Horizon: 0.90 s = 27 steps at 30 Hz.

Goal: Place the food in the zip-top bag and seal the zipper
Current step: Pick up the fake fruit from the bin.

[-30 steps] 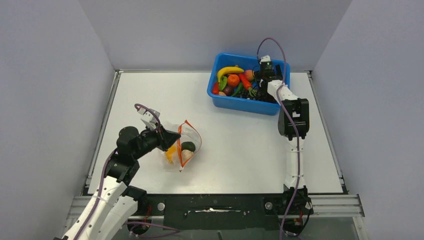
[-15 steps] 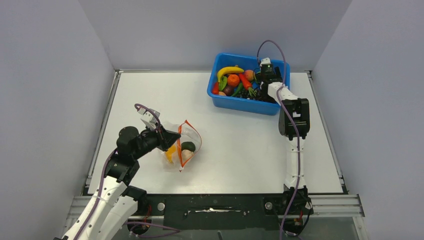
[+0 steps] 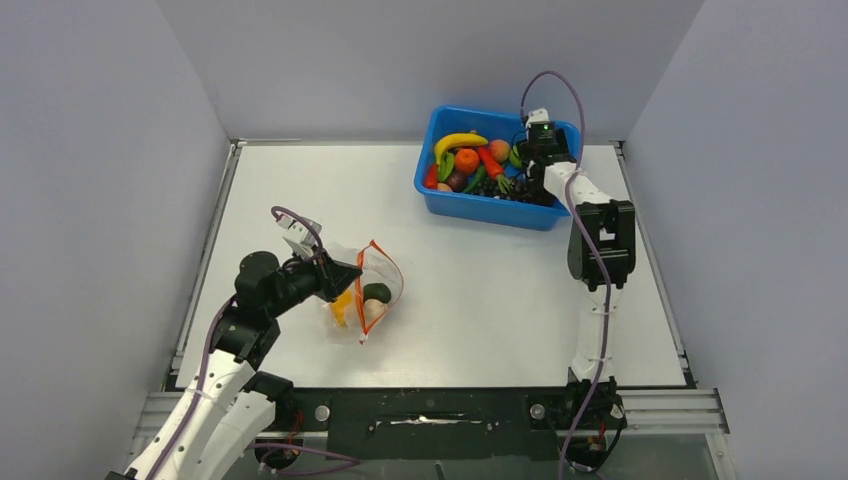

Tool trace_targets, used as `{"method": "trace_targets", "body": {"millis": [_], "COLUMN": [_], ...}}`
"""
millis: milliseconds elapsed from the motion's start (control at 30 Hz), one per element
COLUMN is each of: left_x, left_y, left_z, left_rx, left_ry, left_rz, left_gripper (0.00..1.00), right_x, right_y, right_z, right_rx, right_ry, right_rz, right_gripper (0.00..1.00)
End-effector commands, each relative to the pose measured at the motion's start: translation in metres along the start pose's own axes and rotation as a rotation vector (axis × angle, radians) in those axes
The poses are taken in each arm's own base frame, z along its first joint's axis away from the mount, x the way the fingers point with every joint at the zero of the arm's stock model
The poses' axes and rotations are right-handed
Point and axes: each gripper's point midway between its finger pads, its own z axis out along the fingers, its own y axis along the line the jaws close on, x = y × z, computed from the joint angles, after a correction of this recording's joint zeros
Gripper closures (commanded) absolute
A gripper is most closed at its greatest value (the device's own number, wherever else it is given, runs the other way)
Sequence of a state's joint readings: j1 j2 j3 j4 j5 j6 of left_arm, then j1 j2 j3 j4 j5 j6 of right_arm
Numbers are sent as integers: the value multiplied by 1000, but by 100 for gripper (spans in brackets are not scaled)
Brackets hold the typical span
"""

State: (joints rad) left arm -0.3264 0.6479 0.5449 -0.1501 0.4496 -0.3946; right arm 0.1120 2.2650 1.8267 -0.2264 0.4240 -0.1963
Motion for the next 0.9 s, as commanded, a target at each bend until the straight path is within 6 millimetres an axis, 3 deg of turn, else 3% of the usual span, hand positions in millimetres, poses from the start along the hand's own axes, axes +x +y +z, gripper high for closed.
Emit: {"method": "trace_targets", "body": {"millis": [0,133,233,367,600,867], "left_x": [-11,-11,-11,-10,-10,-8], "left_y": [-5,-4,-5,-6,-5,-3], "left_z": [-3,-3,-3,-3,-3,-1], "left_rx": [10,6,11,17,10,3], "left_ry": [-38,-33,-32,-33,-35,-22], "left_rz": [42,41,38,35,34,32], "left_gripper": [100,100,100,100,100,100], "right_x": [-41,-43,-47,-46,-49,-47], "right_y": [-23,-21,-15,-6,-13,-18], "right_z": [-45,-65,-69,-53,-9,26], "right_rx": [14,-13,-50,-67,-5,6], "right_ry": [-108,-133,-164,-159,-134,-125], "right_rz": [85,103,101,48,-29,-101], "right_gripper": [38,40,38,26,22,16]}}
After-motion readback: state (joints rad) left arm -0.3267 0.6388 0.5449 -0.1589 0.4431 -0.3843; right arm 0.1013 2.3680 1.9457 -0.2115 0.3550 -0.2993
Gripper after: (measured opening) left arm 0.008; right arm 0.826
